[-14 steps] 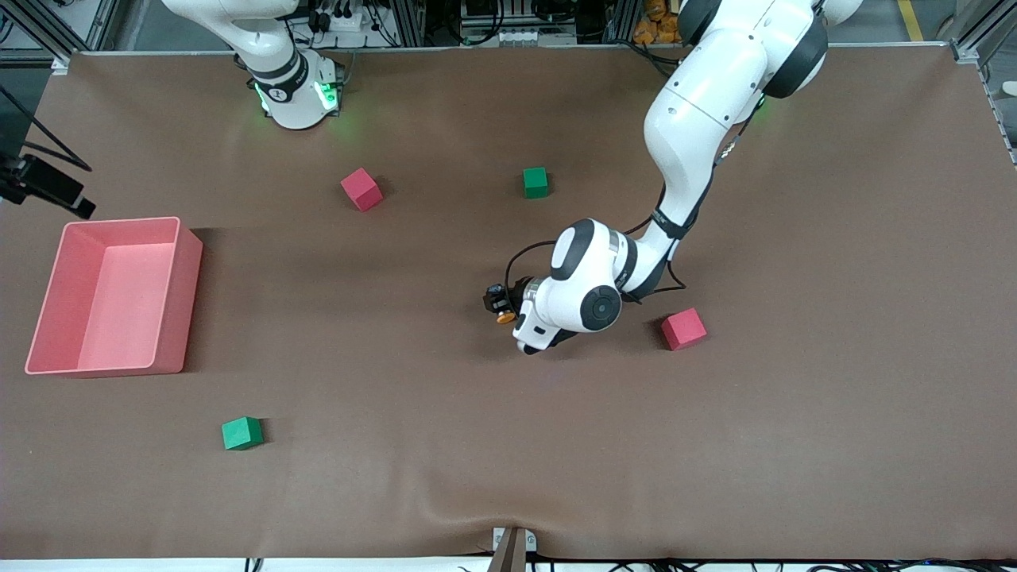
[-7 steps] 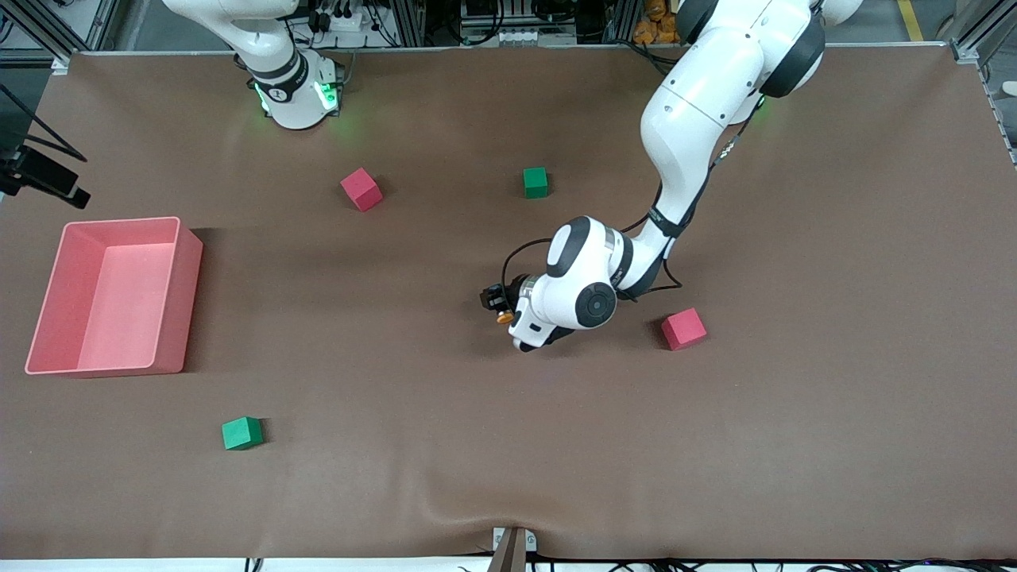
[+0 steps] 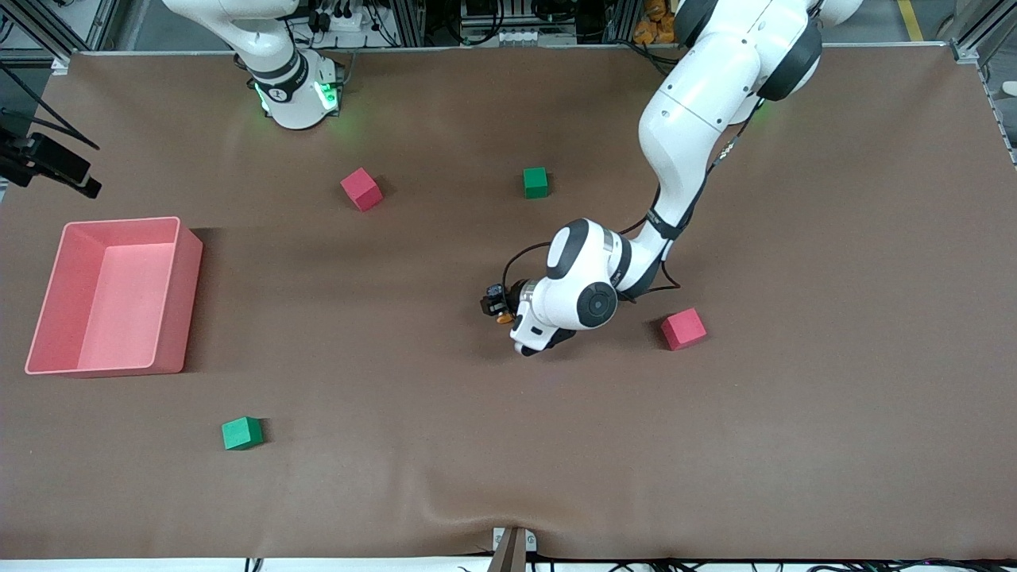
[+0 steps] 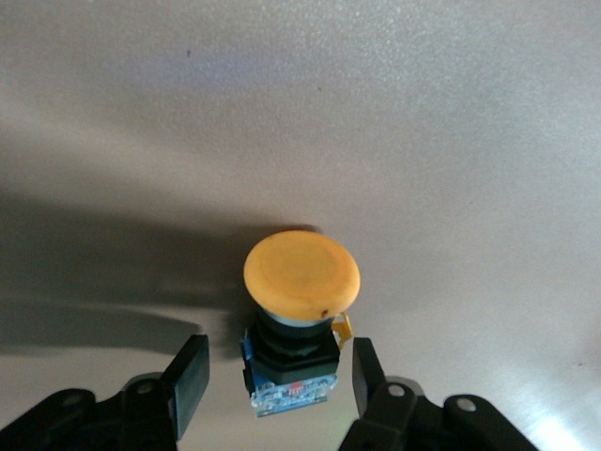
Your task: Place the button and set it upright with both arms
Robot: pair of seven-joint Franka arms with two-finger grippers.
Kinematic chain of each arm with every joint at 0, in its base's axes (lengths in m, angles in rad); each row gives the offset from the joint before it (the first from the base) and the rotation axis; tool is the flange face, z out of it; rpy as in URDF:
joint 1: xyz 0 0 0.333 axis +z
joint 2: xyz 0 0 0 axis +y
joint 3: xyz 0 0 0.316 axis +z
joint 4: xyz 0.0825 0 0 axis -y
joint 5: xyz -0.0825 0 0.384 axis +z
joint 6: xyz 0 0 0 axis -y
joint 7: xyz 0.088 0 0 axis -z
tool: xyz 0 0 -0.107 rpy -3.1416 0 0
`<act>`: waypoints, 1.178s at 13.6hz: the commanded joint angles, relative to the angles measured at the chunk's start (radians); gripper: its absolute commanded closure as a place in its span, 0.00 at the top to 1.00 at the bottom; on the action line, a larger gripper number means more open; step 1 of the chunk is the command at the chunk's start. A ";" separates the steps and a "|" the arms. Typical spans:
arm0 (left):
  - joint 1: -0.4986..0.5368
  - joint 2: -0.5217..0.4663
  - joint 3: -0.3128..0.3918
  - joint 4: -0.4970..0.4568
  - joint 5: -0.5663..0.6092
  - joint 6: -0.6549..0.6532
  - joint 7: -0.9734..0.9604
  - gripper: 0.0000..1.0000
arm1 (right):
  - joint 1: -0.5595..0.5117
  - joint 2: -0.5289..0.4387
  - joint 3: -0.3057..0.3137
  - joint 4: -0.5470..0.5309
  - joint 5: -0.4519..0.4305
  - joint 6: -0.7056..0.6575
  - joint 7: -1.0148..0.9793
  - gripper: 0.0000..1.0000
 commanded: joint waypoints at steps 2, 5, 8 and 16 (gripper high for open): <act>-0.015 0.022 0.006 0.038 0.009 0.007 -0.015 0.42 | -0.004 -0.021 0.003 -0.018 -0.004 0.015 -0.020 1.00; -0.015 0.018 0.006 0.033 0.009 0.004 -0.016 0.00 | -0.006 -0.021 0.005 -0.018 -0.004 0.015 -0.024 1.00; -0.015 -0.026 0.009 0.033 0.026 -0.018 -0.021 0.00 | -0.003 -0.021 0.008 -0.020 -0.004 0.017 -0.023 1.00; -0.090 -0.156 0.014 0.024 0.597 -0.023 -0.161 0.00 | 0.023 -0.021 0.006 -0.020 -0.015 0.038 -0.023 1.00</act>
